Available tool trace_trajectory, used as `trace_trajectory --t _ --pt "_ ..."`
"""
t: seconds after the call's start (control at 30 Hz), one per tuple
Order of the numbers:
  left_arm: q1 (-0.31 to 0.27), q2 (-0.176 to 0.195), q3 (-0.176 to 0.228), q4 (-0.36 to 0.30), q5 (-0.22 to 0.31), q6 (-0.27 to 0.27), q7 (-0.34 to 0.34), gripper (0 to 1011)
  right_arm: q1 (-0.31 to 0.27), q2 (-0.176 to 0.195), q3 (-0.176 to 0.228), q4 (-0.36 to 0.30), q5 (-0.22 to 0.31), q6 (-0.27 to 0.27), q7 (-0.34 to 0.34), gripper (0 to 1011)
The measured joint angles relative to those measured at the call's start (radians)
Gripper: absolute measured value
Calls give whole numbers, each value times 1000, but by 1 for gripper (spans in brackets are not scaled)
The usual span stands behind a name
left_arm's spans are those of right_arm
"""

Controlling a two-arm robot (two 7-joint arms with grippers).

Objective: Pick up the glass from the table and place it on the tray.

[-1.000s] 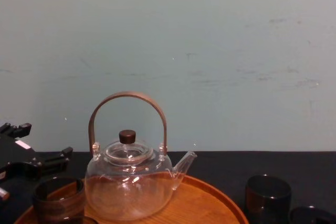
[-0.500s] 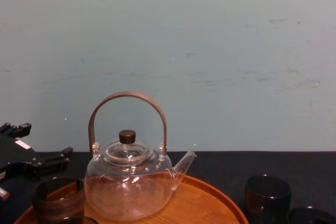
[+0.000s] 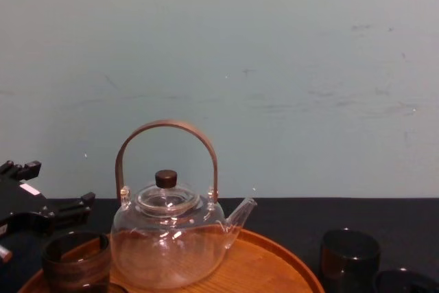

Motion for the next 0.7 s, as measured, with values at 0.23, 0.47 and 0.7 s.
trace_trajectory --t 0.23,0.47,0.7 --pt "0 0 0 0 0 0 0 1002 14 19 -25 -42 0 14 21 905" --pt "0 0 0 0 0 0 0 1001 18 29 -53 -95 1 16 33 905" --pt "0 0 0 0 0 0 0 1001 39 25 -99 -118 3 16 57 905"
